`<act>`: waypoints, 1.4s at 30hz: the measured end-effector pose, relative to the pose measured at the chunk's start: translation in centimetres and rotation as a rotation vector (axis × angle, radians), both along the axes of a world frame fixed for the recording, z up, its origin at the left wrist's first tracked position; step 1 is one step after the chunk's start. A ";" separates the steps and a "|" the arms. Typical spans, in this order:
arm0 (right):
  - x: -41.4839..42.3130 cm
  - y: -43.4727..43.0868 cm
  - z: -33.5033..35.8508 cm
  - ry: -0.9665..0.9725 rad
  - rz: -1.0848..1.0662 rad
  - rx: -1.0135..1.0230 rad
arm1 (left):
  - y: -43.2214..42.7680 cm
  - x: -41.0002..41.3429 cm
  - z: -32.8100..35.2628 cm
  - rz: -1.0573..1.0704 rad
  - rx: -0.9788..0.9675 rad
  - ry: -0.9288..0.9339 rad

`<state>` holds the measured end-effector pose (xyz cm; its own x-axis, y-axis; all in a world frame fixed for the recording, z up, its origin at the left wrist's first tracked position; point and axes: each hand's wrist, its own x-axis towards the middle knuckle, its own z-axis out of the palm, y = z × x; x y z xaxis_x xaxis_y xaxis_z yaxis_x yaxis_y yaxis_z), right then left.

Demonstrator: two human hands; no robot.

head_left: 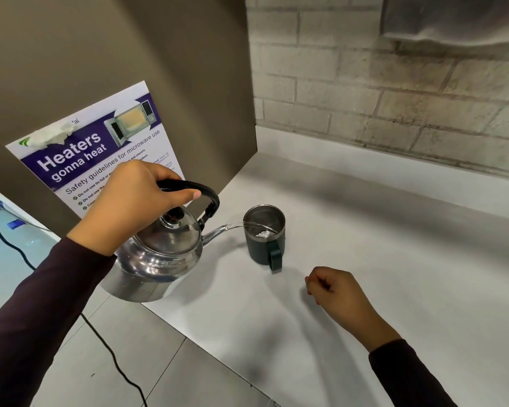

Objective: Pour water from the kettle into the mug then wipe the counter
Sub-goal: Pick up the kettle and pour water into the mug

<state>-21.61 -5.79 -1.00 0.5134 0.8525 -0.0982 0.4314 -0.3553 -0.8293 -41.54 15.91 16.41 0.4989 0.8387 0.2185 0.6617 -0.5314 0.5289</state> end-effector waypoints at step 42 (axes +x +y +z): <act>0.4 0.7 0.3 -0.003 0.009 0.014 | 1.1 1.5 2.4 -0.053 0.074 0.159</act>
<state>-21.20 -5.06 -0.68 0.5064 0.8581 -0.0849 0.4371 -0.3403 -0.8326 -40.05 16.96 18.76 0.5752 0.7948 0.1936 0.7041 -0.6015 0.3775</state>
